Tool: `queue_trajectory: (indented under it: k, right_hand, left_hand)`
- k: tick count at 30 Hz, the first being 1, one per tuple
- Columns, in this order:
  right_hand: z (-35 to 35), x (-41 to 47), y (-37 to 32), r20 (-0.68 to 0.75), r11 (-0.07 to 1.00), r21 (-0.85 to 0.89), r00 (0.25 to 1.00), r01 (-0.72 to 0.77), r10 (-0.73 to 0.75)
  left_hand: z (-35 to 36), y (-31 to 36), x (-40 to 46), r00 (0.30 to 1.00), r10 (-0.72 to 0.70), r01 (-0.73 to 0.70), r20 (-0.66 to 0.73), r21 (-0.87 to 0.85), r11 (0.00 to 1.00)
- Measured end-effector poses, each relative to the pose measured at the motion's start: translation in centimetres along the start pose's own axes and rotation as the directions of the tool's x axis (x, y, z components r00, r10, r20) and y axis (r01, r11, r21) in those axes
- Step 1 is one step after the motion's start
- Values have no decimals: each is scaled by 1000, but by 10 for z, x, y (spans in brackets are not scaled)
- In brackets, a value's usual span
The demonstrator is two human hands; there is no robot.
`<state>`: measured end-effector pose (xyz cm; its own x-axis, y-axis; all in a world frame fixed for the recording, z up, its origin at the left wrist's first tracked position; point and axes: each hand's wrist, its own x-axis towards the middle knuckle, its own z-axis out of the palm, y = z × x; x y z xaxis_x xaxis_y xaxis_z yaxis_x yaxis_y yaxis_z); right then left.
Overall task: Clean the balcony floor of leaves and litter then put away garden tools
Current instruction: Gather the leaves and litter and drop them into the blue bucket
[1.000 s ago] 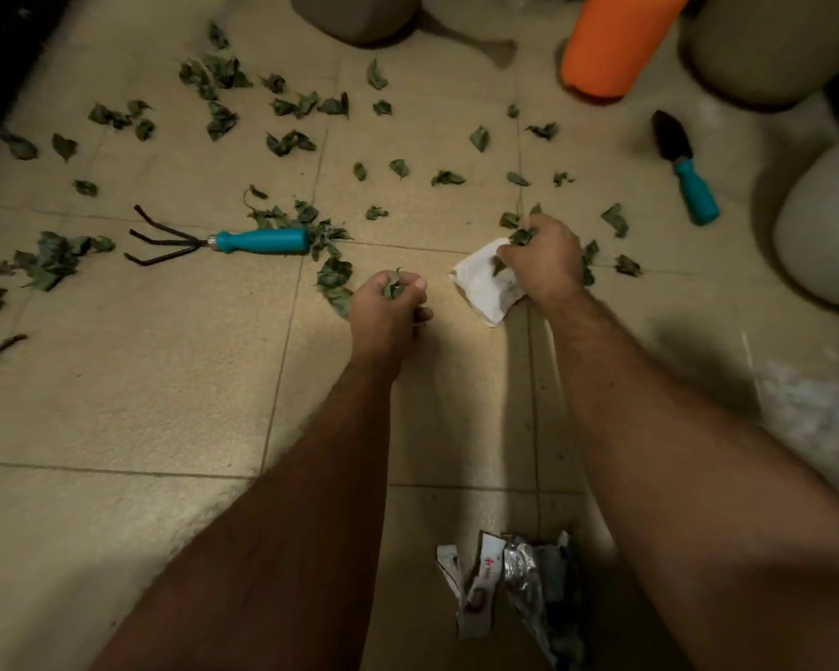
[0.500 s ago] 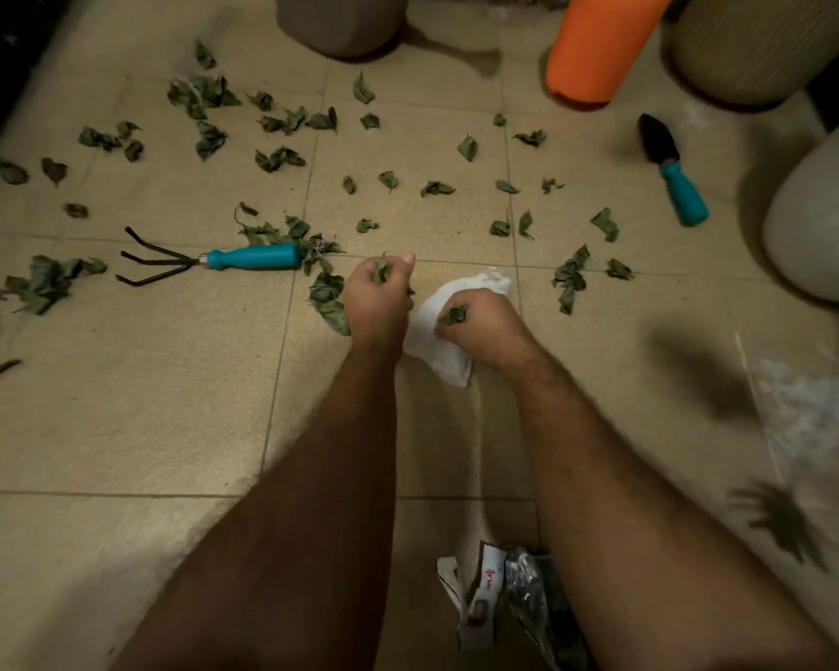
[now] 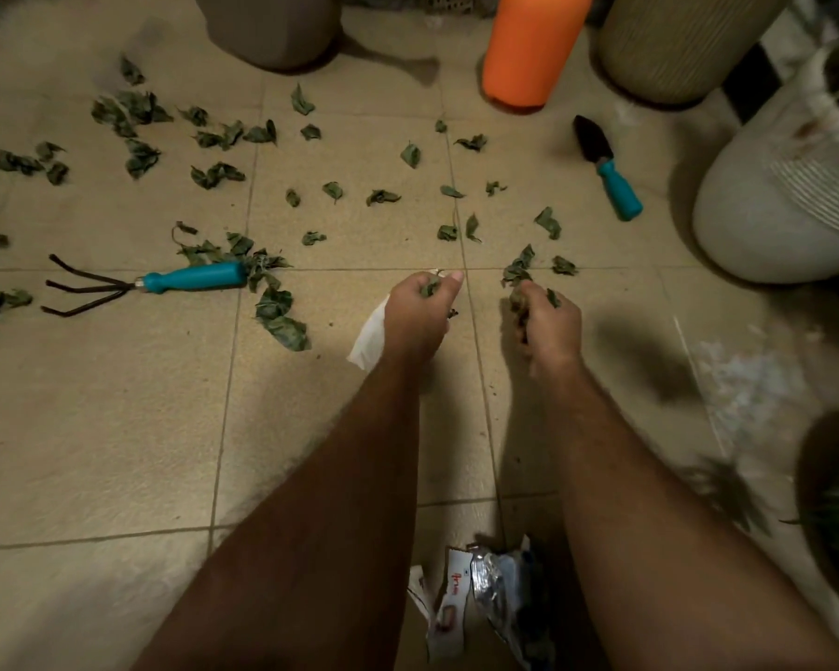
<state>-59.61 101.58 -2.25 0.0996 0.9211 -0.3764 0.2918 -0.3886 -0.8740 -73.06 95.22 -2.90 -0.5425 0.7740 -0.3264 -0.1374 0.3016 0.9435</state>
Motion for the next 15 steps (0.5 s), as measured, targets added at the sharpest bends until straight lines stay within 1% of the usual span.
queue_trajectory:
  k: [2, 4, 7, 8, 11, 13, 15]
  right_hand:
    - [-5, 7, 8, -108, 997, -53, 993, 48, -54]
    - [-8, 13, 11, -162, 989, -137, 984, 53, -75]
    - [-5, 18, 10, -149, 911, -408, 981, 55, -125]
    - [-4, 20, 10, -150, 897, -439, 980, 54, -132]
    - [0, 20, 9, -147, 911, -411, 983, 41, -111]
    - [2, 19, 8, -111, 881, -466, 983, 81, -149]
    - [4, 18, 9, -58, 827, -544, 976, 145, -210]
  left_hand:
    - [8, 1, -3, 1000, -7, 6, 23, 35, 999]
    - [14, -1, -3, 999, -21, 19, 26, 74, 997]
    - [21, -2, -6, 1000, -20, 18, 19, 71, 997]
    - [23, -4, -6, 1000, -19, 18, 12, 83, 996]
    - [25, -7, -4, 1000, -9, 8, 5, 118, 993]
    - [25, -7, -3, 1000, -5, 2, 23, 150, 989]
    - [26, -7, -4, 999, 9, -16, 42, 170, 985]
